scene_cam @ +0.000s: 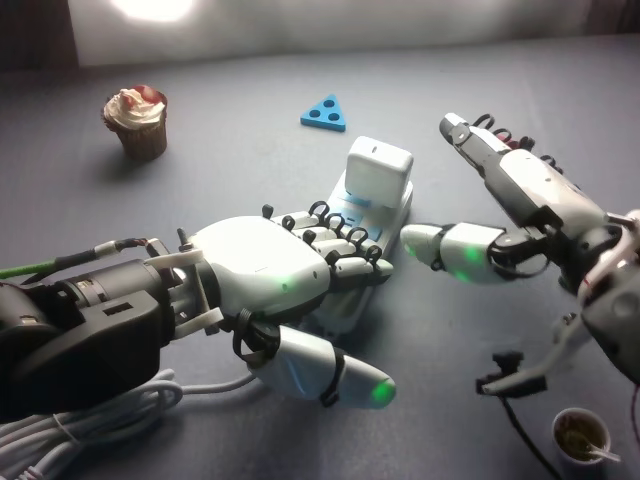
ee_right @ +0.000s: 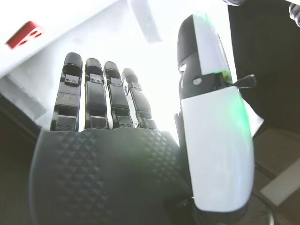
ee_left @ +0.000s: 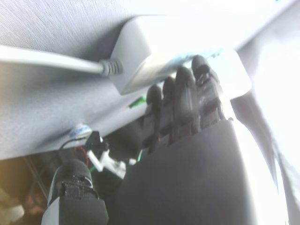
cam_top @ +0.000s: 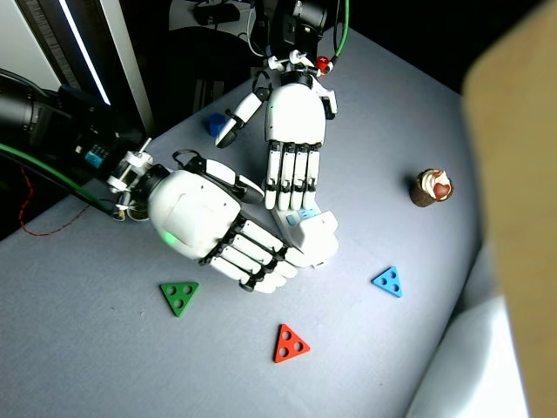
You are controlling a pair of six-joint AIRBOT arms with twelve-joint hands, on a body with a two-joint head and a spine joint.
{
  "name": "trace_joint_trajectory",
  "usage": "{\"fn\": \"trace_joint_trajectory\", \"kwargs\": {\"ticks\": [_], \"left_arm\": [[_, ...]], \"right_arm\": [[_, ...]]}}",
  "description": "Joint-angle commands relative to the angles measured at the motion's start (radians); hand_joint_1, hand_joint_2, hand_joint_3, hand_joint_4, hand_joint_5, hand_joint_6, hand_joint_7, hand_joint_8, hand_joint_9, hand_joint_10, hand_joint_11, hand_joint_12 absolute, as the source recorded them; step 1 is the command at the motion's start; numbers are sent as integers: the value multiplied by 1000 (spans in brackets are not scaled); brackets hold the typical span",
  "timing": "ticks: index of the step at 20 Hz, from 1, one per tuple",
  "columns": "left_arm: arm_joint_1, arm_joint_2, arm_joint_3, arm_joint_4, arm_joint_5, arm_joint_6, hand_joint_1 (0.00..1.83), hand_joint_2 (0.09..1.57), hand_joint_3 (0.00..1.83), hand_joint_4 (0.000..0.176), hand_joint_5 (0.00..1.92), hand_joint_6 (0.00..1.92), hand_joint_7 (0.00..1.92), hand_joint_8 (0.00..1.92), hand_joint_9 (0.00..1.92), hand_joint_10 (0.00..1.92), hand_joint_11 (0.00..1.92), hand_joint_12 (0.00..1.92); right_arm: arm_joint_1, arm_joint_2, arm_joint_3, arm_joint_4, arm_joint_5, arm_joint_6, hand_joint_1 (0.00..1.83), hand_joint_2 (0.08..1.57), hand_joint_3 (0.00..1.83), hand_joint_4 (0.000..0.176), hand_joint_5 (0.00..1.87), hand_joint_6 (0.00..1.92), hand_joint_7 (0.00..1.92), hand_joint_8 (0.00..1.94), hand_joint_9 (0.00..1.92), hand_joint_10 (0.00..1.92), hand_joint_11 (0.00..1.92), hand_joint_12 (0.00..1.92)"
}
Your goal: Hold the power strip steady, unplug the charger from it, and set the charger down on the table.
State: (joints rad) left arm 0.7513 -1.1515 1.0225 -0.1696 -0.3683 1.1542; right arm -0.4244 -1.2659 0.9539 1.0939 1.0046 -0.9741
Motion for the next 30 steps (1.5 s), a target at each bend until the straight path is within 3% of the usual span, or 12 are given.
{"fn": "trace_joint_trajectory", "kwargs": {"ticks": [1,11,30], "left_arm": [[1,-10,6,0,-55,-6,0,988,0,0,185,11,191,14,170,15,46,208],[23,-5,1,-1,-73,-36,0,996,2,0,165,2,160,1,134,1,34,204],[25,2,11,-26,-94,-36,0,990,0,0,173,5,170,5,138,4,33,208]], "right_arm": [[13,4,7,-42,58,10,1103,1085,1,0,91,1,98,0,108,1,30,313],[102,-75,87,-1,-35,12,1033,1133,10,0,90,2,93,2,104,5,23,357],[105,-143,220,-10,-82,29,1054,1139,0,0,143,1,168,2,181,2,32,508]]}}
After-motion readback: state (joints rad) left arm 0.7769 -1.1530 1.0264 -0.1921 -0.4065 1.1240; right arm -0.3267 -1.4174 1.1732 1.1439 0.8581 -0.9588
